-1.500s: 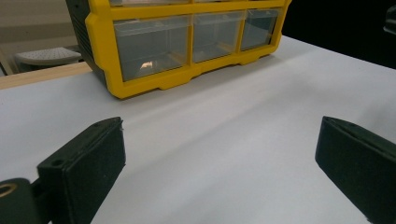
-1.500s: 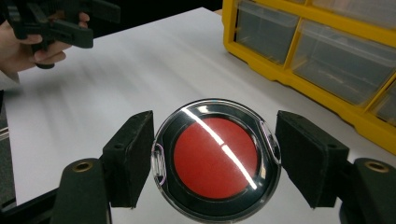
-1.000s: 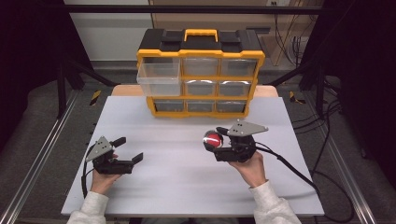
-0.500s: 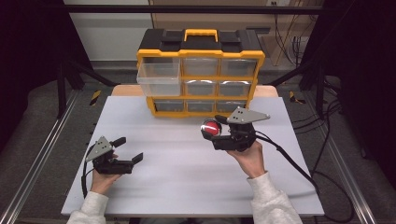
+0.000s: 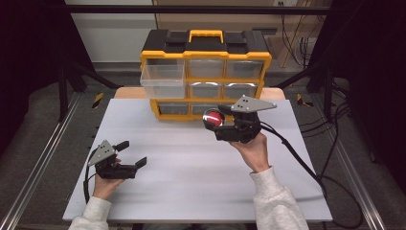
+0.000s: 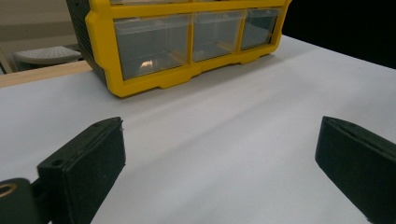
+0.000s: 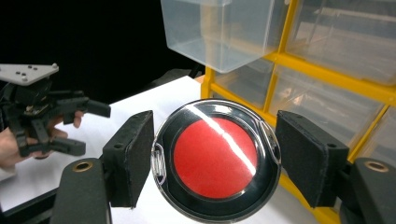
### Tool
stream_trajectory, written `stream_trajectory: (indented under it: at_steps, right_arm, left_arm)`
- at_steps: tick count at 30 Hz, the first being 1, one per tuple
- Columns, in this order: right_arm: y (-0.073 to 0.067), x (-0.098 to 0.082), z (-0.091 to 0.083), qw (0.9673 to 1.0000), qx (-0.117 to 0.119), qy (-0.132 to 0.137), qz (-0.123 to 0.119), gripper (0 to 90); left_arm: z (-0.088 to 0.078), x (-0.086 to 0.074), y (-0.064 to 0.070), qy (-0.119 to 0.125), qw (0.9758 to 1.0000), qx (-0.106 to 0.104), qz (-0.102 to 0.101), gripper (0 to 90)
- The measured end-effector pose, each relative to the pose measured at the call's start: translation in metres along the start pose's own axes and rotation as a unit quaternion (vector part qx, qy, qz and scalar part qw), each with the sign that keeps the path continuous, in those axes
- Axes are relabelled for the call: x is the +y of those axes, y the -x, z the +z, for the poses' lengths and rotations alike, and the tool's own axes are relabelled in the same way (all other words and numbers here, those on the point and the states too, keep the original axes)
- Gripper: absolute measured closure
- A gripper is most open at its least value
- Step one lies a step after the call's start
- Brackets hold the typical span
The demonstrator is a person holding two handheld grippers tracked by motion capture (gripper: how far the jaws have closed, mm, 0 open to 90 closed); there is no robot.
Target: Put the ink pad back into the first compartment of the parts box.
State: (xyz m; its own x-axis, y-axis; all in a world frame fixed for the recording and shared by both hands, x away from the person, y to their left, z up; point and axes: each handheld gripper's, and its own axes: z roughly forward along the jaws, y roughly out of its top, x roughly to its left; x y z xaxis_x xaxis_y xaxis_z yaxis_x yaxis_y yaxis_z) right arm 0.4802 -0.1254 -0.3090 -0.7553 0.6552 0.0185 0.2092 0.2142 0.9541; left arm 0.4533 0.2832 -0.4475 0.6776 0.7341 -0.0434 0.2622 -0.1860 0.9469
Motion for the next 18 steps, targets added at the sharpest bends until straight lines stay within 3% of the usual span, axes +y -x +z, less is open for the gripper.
stream_trajectory:
  at_steps: [18]
  right_arm:
    - [0.01, 0.027, 0.017, 0.9998, -0.013, 0.01, 0.005, 30.2]
  left_arm:
    - [-0.001, 0.0, -0.001, 0.003, 1.0, 0.0, -0.003, 1.3]
